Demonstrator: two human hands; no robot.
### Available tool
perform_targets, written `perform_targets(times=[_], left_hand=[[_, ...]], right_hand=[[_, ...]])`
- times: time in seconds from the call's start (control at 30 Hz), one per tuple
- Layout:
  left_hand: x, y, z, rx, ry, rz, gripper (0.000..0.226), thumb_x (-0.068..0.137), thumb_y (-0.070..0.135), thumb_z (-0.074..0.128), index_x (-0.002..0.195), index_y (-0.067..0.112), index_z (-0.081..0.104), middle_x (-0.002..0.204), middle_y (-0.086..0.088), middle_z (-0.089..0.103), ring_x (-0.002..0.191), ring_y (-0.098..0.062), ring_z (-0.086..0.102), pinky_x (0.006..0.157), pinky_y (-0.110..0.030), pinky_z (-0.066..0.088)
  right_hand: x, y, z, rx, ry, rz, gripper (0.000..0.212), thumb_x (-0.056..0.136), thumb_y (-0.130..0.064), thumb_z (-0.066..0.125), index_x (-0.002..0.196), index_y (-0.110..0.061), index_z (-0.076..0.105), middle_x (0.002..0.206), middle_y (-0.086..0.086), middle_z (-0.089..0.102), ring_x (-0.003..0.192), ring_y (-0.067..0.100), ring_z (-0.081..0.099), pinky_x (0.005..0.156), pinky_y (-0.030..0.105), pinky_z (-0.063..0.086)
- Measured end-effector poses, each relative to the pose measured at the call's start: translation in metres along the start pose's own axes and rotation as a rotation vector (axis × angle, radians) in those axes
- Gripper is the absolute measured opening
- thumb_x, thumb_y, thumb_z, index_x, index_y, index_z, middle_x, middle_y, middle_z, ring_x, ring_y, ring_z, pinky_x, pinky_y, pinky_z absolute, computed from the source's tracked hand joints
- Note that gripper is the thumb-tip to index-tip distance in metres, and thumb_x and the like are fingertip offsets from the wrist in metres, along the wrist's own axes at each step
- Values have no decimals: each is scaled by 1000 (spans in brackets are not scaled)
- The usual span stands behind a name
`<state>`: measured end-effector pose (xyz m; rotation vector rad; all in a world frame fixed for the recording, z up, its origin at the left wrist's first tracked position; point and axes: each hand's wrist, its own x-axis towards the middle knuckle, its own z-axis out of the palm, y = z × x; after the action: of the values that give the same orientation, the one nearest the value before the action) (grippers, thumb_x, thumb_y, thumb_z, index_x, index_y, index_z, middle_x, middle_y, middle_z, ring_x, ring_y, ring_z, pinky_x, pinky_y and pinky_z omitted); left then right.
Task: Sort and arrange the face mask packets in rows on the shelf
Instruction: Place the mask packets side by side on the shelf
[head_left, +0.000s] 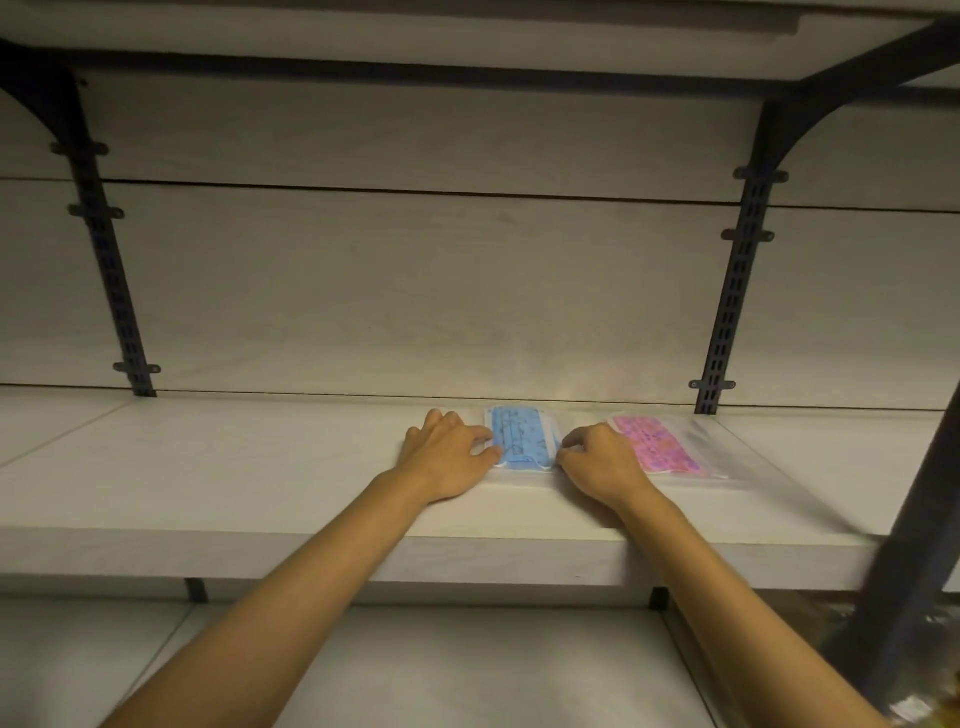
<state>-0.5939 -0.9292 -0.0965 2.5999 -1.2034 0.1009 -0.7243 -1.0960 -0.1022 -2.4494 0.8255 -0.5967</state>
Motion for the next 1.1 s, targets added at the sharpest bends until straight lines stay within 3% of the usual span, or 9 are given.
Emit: perform_targets(times=[0.13, 0.23, 0.33, 0.4, 0.57, 0.77, 1.1], left_hand=[[-4, 1, -5, -39, 16, -3, 55, 95, 64, 35, 143, 40, 46, 141, -4, 48, 135, -27, 35, 105, -47, 36], [-12, -4, -15, -88, 38, 1, 55, 94, 62, 41, 144, 39, 44, 145, -3, 46, 136, -25, 38, 107, -45, 36], [-24, -12, -30, -104, 75, -6, 52, 93, 61, 44, 138, 38, 48, 134, 2, 58, 126, -23, 52, 100, -40, 42], [-34, -18, -40, -77, 94, -12, 49, 93, 60, 46, 135, 35, 51, 124, 5, 64, 118, -21, 57, 96, -38, 44], [-70, -42, -56, -60, 150, -5, 44, 92, 55, 50, 132, 36, 54, 129, 7, 60, 116, -17, 56, 97, -35, 42], [-127, -92, -79, -53, 228, -1, 39, 93, 49, 51, 129, 36, 56, 128, 9, 58, 113, -15, 57, 96, -35, 44], [-261, -206, -126, -61, 330, -6, 34, 96, 46, 49, 127, 35, 56, 125, 9, 59, 106, -12, 59, 94, -39, 49]], right_hand=[[0, -2, -1, 8, 8, 1, 28, 83, -10, 56, 99, 7, 71, 103, 24, 70, 96, 38, 64, 82, 47, 55], [-3, -5, -6, -4, -14, -11, 33, 86, -13, 56, 112, 2, 70, 116, 20, 69, 106, 34, 62, 84, 37, 51], [-6, -8, -13, -20, -47, -29, 45, 91, -23, 59, 132, -7, 60, 136, 14, 58, 123, 29, 54, 94, 33, 43], [-9, -13, -14, -31, -53, -33, 48, 91, -30, 61, 134, -10, 58, 139, 11, 56, 123, 27, 54, 96, 35, 43], [-36, -52, -5, 34, 8, -217, 42, 89, -28, 62, 129, -14, 63, 135, 4, 60, 120, 23, 57, 95, 34, 45], [-91, -133, 26, 86, -30, -398, 33, 88, -29, 64, 120, -25, 65, 119, -4, 65, 104, 12, 63, 90, 31, 48], [-197, -282, 103, 97, -52, -530, 31, 85, -32, 61, 115, -31, 65, 114, -10, 66, 99, 7, 63, 86, 33, 51]])
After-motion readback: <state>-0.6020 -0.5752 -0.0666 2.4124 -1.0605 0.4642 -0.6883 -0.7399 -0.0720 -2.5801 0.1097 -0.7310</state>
